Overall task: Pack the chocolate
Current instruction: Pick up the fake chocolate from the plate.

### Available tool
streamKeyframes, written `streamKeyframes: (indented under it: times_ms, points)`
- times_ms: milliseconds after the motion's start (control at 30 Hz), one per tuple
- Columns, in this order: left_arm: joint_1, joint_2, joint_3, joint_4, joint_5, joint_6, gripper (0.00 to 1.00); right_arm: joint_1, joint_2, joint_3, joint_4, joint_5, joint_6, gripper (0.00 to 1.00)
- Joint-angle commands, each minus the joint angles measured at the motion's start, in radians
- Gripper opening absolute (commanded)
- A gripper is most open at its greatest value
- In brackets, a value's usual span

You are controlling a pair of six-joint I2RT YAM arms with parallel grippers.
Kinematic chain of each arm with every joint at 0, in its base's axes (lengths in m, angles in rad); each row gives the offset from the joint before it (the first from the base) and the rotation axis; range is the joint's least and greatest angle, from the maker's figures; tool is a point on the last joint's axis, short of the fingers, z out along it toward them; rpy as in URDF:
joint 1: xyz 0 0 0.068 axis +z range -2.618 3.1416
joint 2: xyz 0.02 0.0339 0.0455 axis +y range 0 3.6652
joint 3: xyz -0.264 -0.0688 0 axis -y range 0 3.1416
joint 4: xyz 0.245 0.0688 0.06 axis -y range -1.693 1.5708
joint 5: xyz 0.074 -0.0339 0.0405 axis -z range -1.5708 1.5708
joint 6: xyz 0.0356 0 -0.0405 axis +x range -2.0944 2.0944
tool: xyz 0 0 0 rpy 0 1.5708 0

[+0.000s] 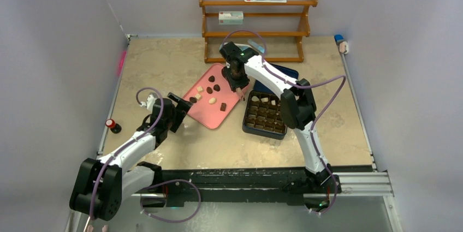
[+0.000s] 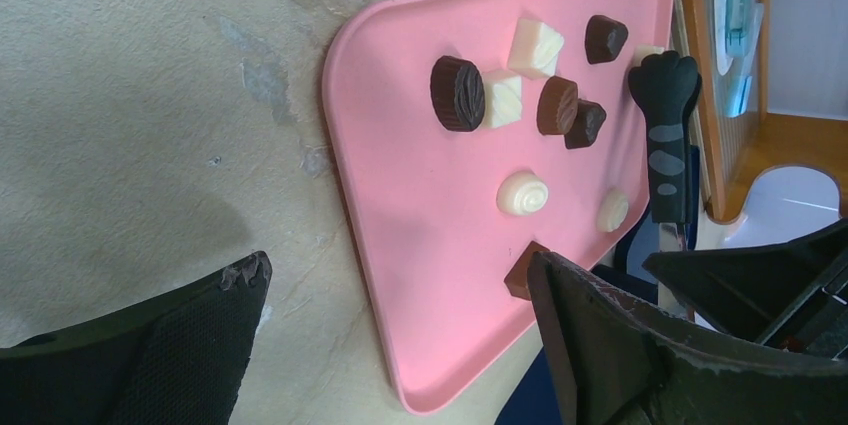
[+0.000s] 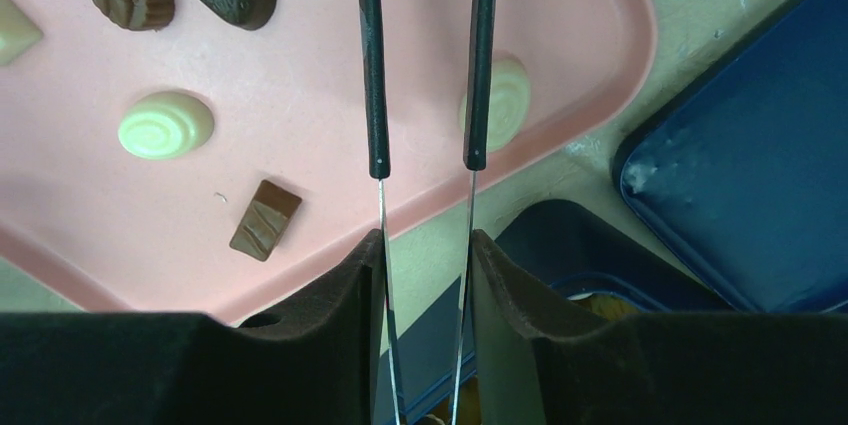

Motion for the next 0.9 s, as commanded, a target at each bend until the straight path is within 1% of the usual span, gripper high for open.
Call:
streamKeyframes:
  times_ms: [0, 267, 433, 533, 733, 800, 867]
  points:
    - [0.008, 0.005, 0.006, 0.041, 0.007, -0.013, 1.00, 0.000, 0.017, 0.069, -0.030, -0.012, -0.026, 0.37]
    - [0.008, 0.020, 0.004, 0.052, 0.004, -0.016, 1.00, -0.007, 0.060, 0.119, -0.048, -0.015, -0.041, 0.36]
    - [0.009, 0.020, -0.003, 0.058, 0.007, -0.019, 1.00, -0.009, 0.071, 0.122, -0.050, -0.023, -0.041, 0.34]
    - [0.009, 0.012, -0.007, 0.055, 0.005, -0.020, 1.00, -0.009, 0.077, 0.122, -0.057, -0.022, -0.035, 0.26]
    - [0.009, -0.010, -0.013, 0.045, 0.004, -0.021, 1.00, -0.009, 0.070, 0.106, -0.062, -0.015, -0.032, 0.05]
    - [0.009, -0.016, -0.015, 0.042, 0.004, -0.021, 1.00, -0.008, 0.059, 0.092, -0.052, -0.011, -0.032, 0.00]
    - [0.009, -0.021, -0.016, 0.036, 0.004, -0.022, 1.00, -0.009, 0.047, 0.079, -0.045, 0.000, -0.031, 0.00]
